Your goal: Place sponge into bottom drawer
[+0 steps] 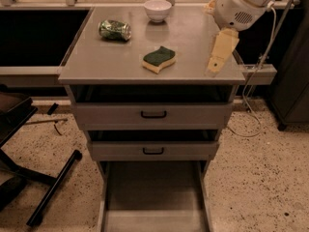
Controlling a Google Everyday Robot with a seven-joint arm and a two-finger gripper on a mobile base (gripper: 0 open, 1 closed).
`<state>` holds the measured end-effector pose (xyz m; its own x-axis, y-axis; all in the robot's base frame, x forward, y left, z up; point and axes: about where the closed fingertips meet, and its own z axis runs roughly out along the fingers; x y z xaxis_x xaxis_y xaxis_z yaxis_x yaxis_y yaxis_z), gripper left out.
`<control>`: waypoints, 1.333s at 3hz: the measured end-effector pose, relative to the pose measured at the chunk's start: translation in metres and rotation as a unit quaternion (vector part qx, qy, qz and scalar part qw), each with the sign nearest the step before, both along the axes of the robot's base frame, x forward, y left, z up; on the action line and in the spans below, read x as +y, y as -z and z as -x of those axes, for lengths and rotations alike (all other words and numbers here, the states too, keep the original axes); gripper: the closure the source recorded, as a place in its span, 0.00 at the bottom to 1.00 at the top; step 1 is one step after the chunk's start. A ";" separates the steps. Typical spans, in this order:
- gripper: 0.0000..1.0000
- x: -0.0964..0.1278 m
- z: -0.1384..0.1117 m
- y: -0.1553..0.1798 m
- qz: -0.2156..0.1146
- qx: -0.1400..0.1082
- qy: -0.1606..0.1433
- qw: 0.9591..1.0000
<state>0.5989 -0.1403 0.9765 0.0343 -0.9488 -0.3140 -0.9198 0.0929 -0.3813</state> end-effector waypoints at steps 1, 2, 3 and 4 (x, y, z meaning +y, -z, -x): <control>0.00 0.009 -0.029 0.016 -0.022 0.016 -0.009 1.000; 0.00 0.010 -0.031 0.017 -0.023 0.016 -0.011 1.000; 0.00 0.023 -0.052 0.025 -0.020 0.019 -0.031 0.999; 0.00 0.038 -0.083 0.044 -0.020 0.030 -0.049 0.998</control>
Offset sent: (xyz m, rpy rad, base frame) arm 0.0231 0.0080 -0.0127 0.0353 0.0277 0.0169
